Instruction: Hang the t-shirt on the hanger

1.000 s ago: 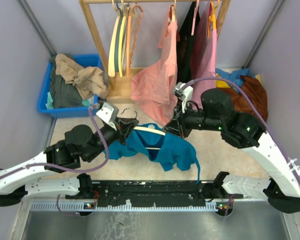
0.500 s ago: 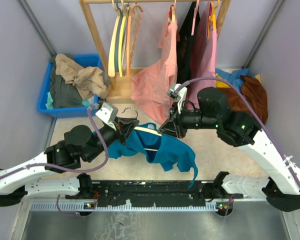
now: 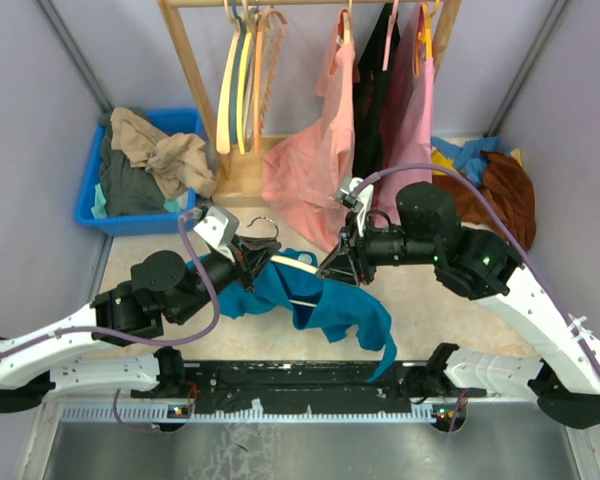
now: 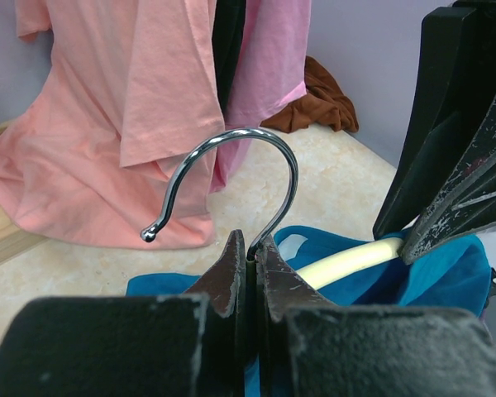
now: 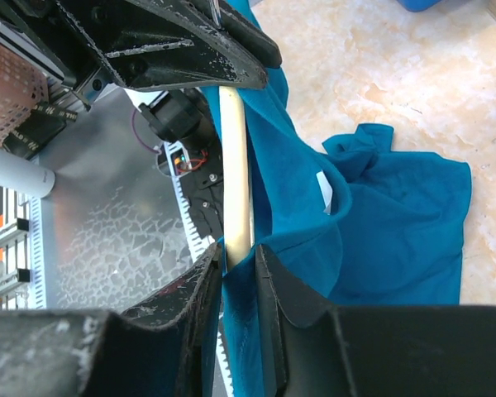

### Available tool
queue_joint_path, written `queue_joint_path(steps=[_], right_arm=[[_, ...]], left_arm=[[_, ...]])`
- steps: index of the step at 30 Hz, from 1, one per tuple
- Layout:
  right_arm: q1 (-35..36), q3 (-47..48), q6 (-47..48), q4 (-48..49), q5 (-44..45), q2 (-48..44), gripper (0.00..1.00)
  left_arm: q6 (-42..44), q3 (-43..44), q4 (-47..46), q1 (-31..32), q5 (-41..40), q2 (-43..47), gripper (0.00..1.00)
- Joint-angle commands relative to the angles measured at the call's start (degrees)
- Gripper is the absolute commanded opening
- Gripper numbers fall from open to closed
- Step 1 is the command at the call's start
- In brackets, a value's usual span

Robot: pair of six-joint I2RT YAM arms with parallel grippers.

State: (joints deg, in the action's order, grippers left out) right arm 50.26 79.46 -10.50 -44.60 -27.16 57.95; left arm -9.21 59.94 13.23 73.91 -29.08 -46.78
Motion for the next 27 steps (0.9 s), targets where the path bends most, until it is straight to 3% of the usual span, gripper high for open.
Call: queue_joint_path(steps=[1, 11, 20, 24, 27], right_arm=[[0.56, -0.1, 0.64, 2.25, -1.58, -1.14, 0.24], [0.82, 0.25, 1.48, 1.42, -1.32, -0.55, 0.23], [2.65, 0.81, 1.99, -0.55, 1.71, 0.04, 0.01], [2.65, 1.59, 0.83, -2.77, 3.37, -0.26, 0.0], [2.65, 1.87, -0.17, -3.93, 4.2, -0.73, 0.0]], left_arm=[[-1.25, 0.87, -5.37, 0.27, 0.08, 0.46, 0.0], [-1.55, 1.02, -6.15, 0.28, 0.44, -0.75, 0.0], [-3.36, 0.36, -7.19, 0.29, -0.82, -2.1, 0.01], [-3.89, -0.03, -6.79, 0.32, -2.05, -2.12, 0.11], [-3.88, -0.58, -6.77, 0.23, -2.65, -1.6, 0.29]])
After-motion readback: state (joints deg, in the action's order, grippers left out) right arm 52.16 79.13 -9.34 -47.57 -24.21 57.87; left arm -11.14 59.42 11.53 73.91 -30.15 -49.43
